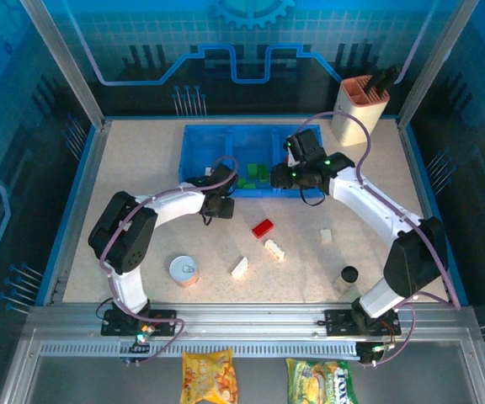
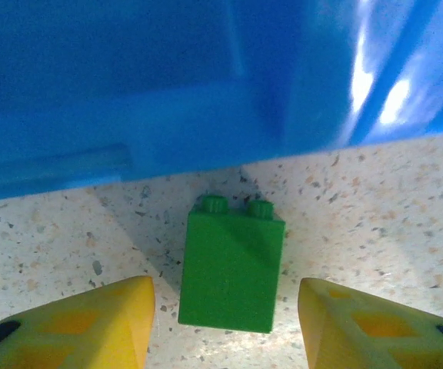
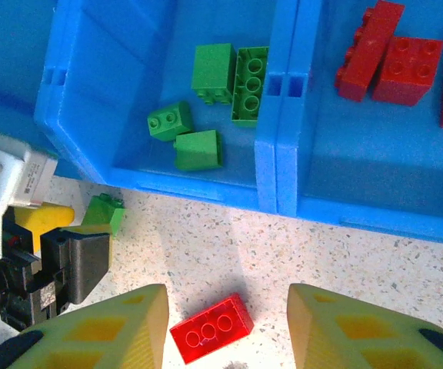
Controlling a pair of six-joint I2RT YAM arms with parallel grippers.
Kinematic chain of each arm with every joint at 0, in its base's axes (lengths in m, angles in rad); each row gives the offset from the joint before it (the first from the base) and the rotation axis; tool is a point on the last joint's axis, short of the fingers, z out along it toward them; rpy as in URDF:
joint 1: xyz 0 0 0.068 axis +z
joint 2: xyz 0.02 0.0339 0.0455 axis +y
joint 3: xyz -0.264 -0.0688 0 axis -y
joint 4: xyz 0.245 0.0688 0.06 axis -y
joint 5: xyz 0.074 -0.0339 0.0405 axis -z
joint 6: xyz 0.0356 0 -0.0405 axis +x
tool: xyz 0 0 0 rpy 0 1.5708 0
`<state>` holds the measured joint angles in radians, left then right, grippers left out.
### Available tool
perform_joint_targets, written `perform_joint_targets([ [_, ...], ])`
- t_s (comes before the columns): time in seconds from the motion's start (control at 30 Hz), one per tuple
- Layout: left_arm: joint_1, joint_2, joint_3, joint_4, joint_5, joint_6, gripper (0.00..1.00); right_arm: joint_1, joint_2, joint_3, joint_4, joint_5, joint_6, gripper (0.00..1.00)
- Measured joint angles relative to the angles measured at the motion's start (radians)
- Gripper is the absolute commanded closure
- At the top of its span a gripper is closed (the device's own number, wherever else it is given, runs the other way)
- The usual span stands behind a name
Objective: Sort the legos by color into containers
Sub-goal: Pick up the lego from the center of the table.
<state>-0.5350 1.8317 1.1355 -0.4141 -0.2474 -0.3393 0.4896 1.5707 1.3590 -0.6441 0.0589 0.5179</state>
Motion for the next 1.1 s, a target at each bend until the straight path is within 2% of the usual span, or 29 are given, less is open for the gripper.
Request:
perform_joint_targets([
  [0.43, 0.0, 0.0, -0.065, 0.129, -0.004, 0.007, 0.52, -0.002, -0.021, -0.005, -0.003, 0.012, 0.0, 0.55],
  [0.9, 0.0, 0.008, -0.072, 0.144, -0.004, 0.007, 0.55, -0.002, -0.03, -0.005, -0.013, 0.013, 0.0, 0.56],
  [1.1, 0.0, 0.016, -0.072, 0.147, -0.011, 0.007, 0.61, -0.002, -0.038, -0.005, -0.014, 0.012, 0.0, 0.56],
])
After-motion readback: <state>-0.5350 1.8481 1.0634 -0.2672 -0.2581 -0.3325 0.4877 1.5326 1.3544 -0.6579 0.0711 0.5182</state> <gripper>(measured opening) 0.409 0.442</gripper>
